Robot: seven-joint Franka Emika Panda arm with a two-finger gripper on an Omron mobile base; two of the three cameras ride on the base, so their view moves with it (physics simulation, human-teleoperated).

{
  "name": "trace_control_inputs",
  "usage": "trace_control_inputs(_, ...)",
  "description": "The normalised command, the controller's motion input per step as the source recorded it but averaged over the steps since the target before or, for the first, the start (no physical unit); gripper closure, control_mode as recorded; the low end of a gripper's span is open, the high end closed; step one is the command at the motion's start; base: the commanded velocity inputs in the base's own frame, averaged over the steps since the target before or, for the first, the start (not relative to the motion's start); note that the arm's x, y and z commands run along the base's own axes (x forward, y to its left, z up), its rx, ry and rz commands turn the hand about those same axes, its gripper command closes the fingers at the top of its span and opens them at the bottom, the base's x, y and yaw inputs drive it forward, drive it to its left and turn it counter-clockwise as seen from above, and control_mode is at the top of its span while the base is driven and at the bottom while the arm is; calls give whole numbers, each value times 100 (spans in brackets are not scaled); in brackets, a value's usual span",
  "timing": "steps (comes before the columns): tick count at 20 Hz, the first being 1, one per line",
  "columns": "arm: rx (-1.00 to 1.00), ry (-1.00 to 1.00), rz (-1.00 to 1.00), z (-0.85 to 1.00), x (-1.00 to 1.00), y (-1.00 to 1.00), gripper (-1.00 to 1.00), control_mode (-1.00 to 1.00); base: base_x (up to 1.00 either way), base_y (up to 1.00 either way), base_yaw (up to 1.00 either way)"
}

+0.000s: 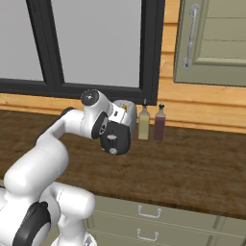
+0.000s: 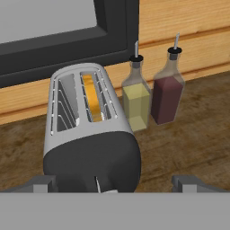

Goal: Start the toaster. Once the lever pops up, take the bread to the plate on the dining counter.

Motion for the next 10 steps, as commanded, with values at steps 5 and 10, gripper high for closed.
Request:
trace_control_inputs(5,0,0,0,0,0,0,-100,-100,0,0,0)
trace_control_inputs(10,0,0,0,0,0,0,-100,-100,0,0,0)
